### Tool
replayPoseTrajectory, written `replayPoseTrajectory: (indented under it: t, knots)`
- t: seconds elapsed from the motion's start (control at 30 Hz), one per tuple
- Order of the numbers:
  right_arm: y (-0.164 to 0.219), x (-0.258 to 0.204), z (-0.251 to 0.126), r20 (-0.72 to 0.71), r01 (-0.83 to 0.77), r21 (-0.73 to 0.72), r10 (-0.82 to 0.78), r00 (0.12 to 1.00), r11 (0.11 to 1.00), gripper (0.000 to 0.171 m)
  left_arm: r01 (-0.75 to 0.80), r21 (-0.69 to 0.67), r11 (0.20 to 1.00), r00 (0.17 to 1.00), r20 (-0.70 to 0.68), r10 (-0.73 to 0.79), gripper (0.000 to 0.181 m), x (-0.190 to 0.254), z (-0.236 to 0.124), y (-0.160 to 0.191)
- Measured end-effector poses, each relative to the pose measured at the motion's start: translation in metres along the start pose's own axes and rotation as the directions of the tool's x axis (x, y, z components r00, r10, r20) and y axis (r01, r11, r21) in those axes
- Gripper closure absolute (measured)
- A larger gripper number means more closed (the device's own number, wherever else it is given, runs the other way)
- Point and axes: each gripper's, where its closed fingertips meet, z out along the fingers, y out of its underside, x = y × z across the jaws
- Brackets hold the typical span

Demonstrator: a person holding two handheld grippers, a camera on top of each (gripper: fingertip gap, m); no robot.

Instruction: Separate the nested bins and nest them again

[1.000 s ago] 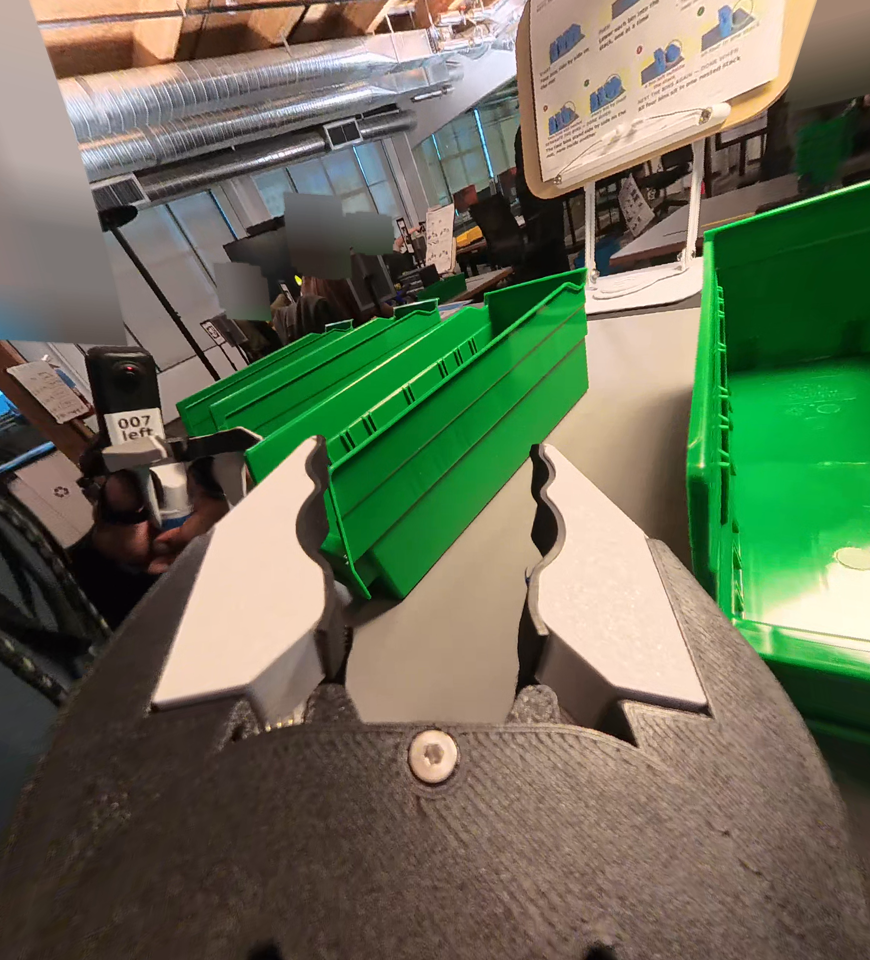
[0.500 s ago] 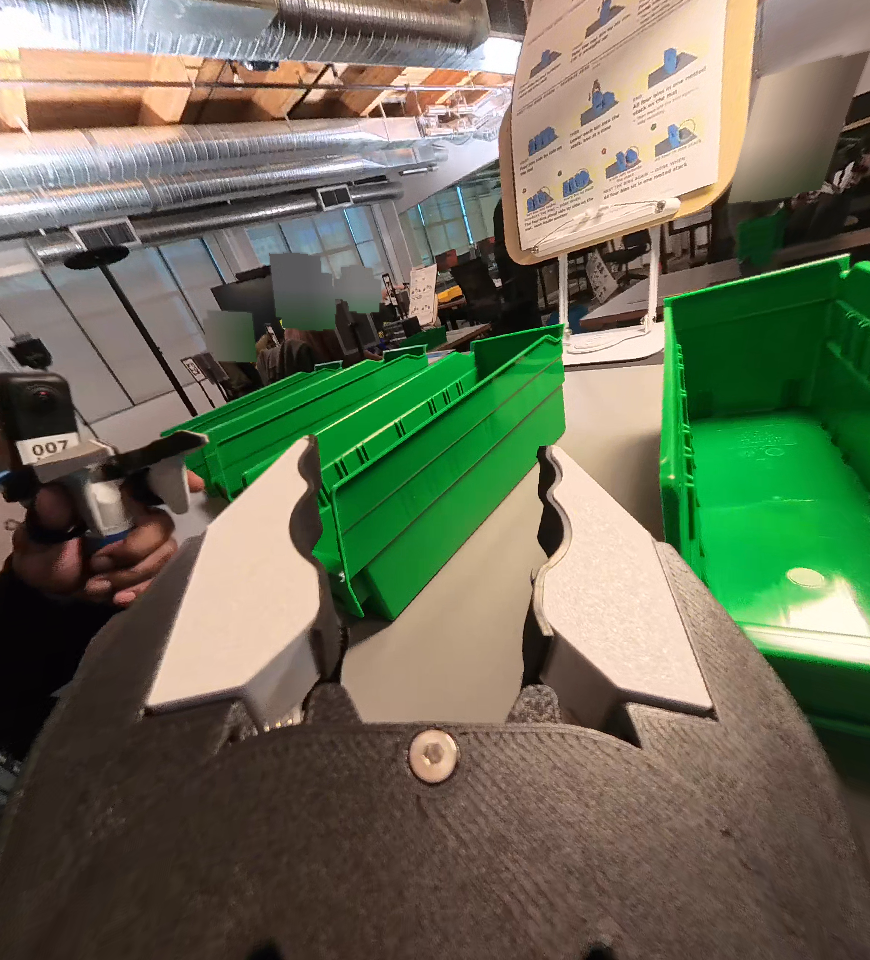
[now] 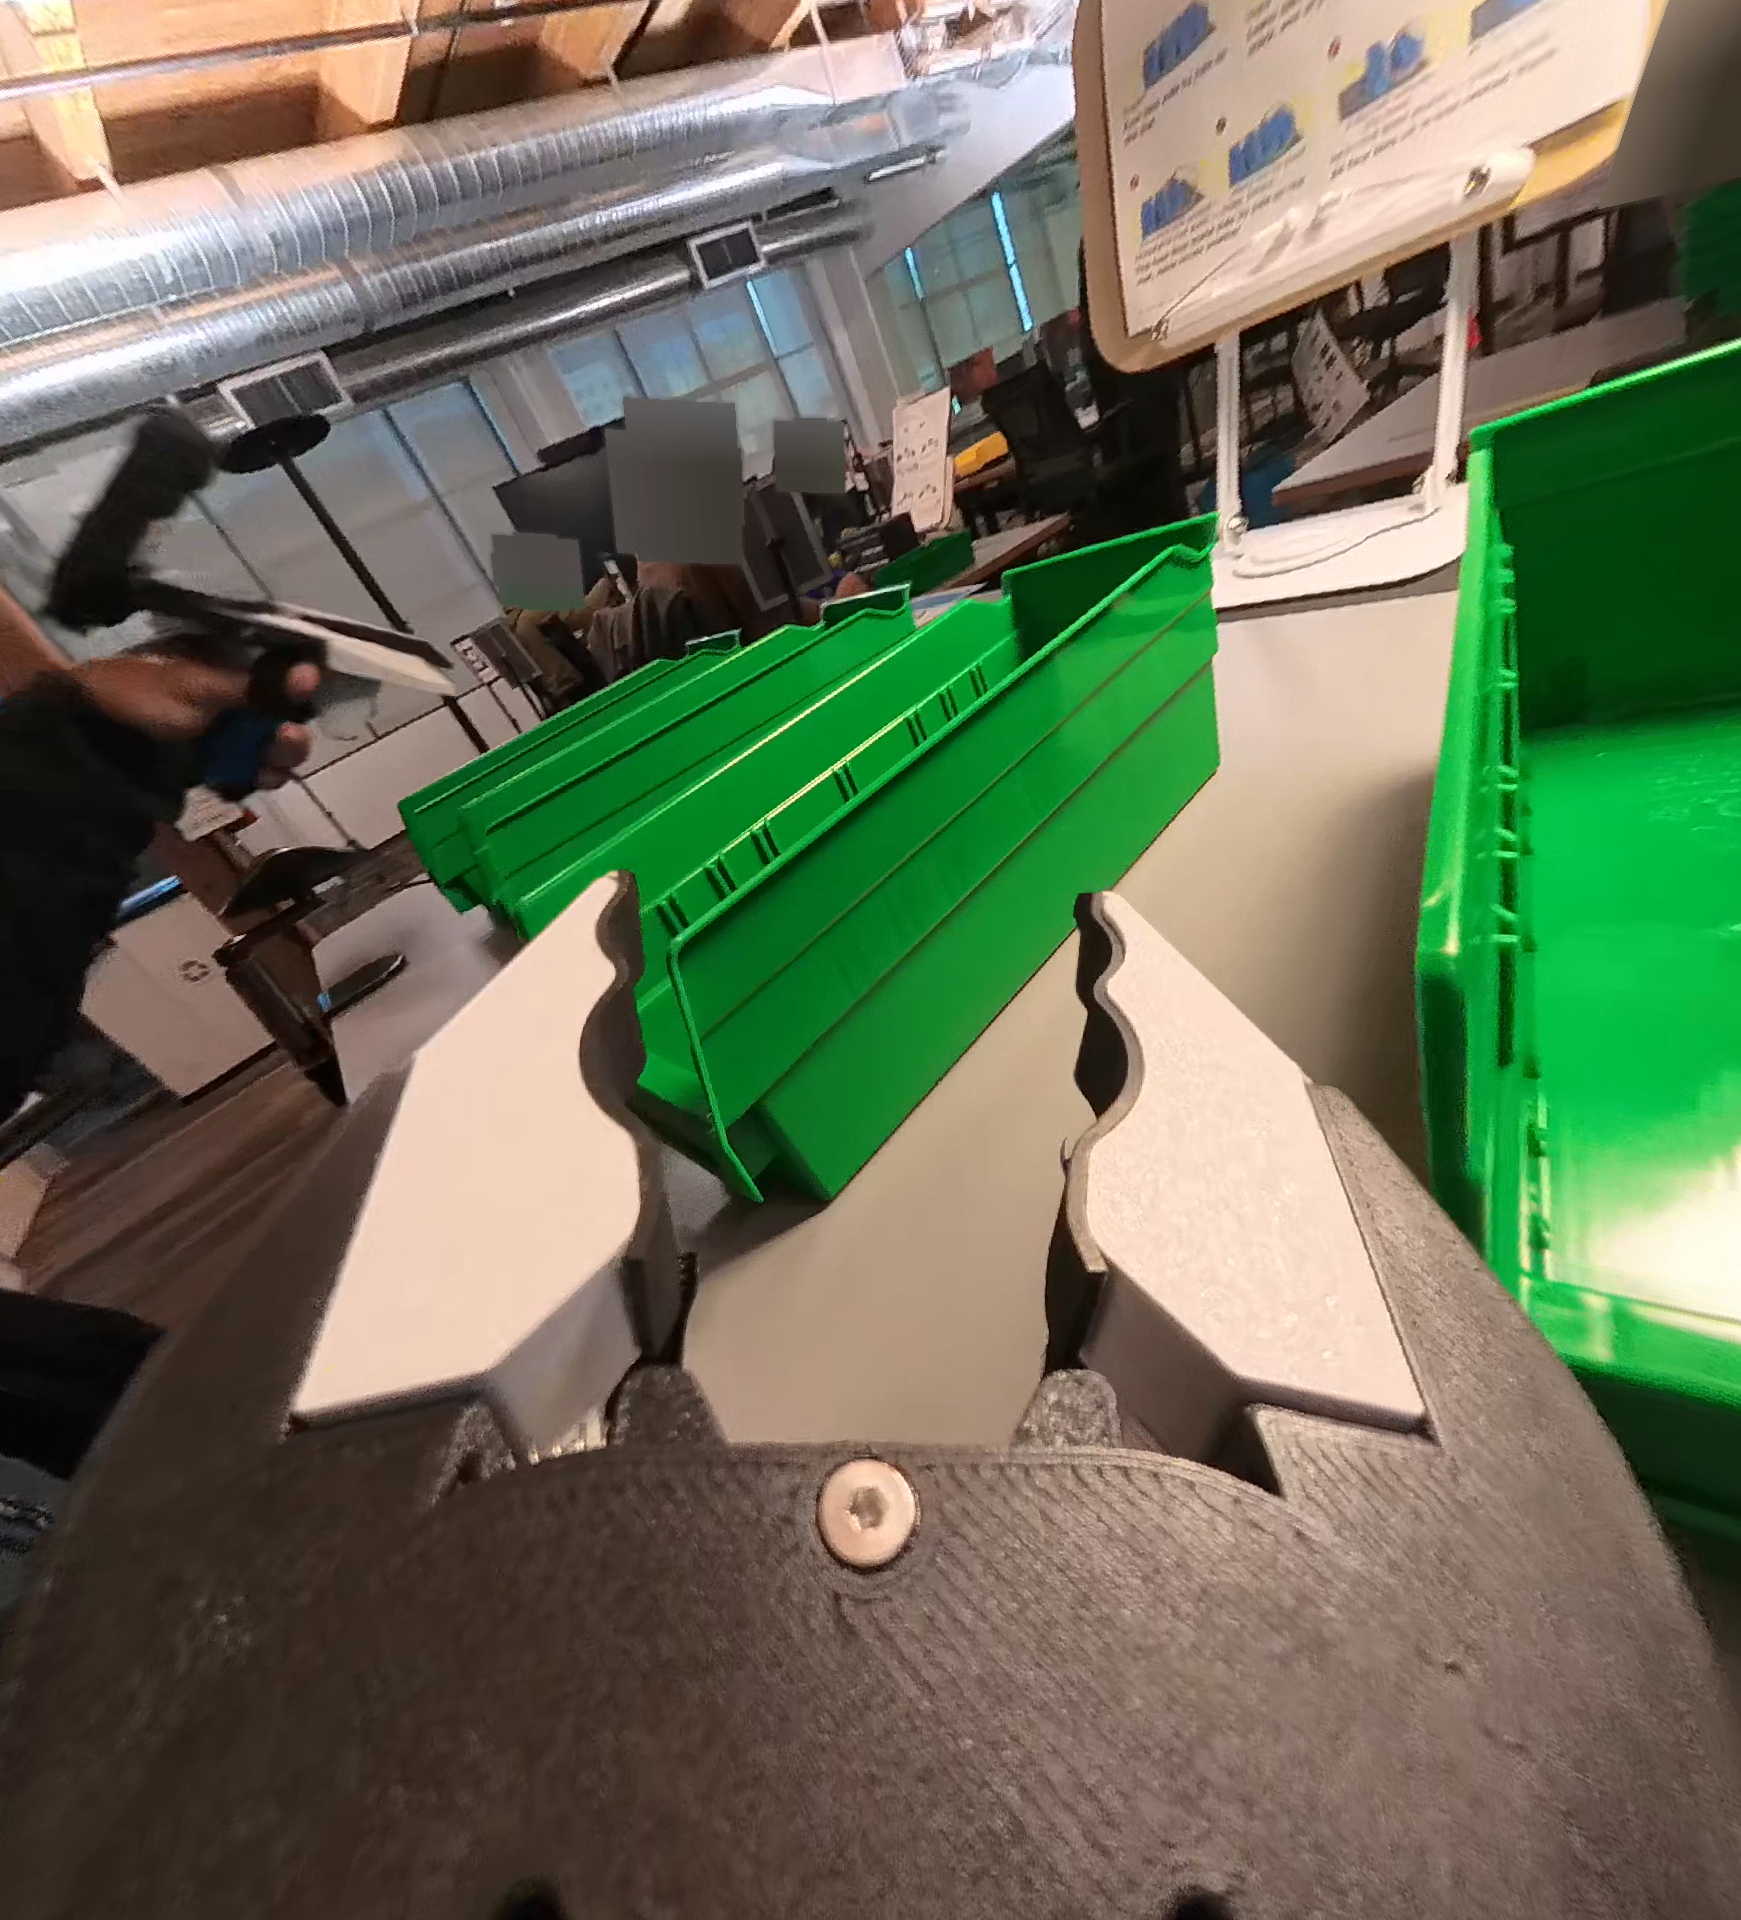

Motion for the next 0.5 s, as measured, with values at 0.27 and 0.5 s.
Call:
replayPoseTrajectory:
  t: [0.27, 0.5]
  knots:
    - [0.004, 0.004, 0.018, 0.028, -0.036, -0.042, 0.037, 0.999, 0.998, 0.087, 0.068, -0.336, 0.940, 0.995, -0.051, -0.090, 0.046, -0.043, 0.062, 0.020]
    - [0.003, 0.006, 0.017, 0.030, -0.064, -0.037, 0.065, 0.997, 0.997, 0.087, 0.014, -0.461, 0.887, 1.000, 0.003, -0.015, 0.039, -0.054, 0.088, 0.030]
